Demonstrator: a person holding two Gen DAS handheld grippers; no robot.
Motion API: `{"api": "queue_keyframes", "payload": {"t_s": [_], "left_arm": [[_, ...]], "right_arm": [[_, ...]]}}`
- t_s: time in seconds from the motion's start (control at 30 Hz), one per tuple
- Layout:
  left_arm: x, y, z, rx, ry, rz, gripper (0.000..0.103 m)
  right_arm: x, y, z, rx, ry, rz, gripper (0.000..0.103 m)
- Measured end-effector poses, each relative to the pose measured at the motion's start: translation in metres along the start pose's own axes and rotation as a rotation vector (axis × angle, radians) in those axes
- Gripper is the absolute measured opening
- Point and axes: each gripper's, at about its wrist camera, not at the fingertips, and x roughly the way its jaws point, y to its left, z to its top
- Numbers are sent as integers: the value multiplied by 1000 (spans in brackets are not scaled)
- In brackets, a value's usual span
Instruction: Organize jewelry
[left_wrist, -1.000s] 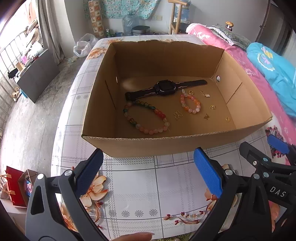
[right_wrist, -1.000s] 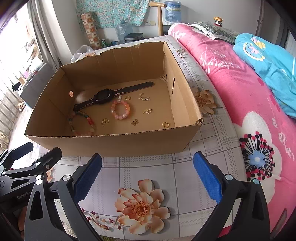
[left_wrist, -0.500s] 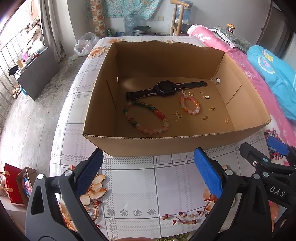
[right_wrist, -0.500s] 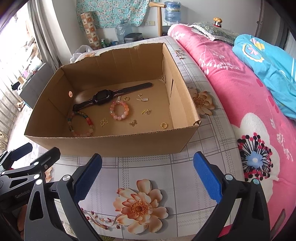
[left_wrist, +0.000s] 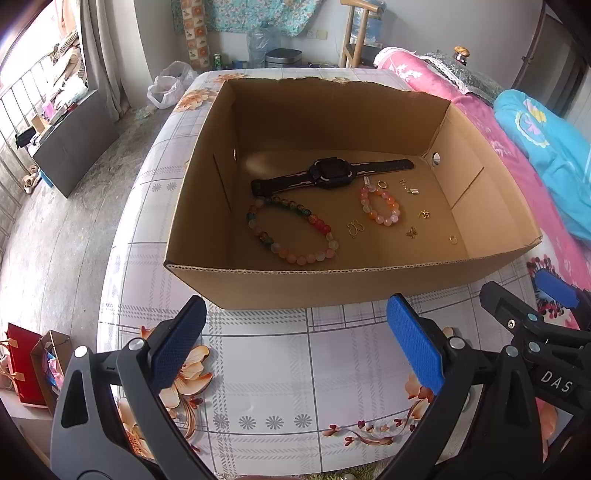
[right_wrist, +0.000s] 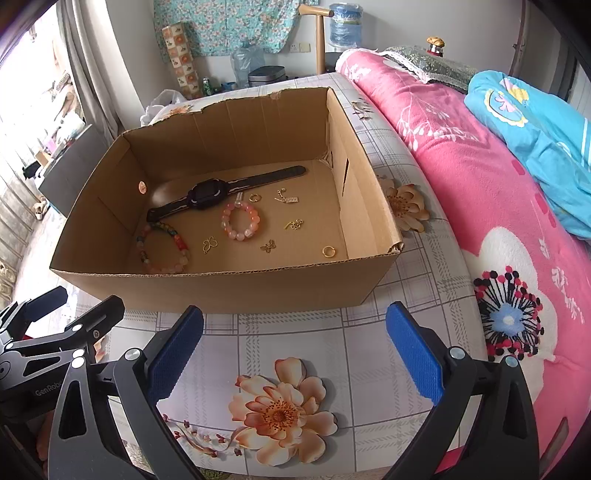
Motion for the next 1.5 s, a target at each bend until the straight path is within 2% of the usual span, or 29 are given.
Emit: {"api": "queue_keyframes", "payload": {"t_s": [1.5], "left_arm": [[10, -1, -1, -4, 36, 0, 94]], "right_arm": [[7, 0, -1, -9, 11, -16, 96]]}}
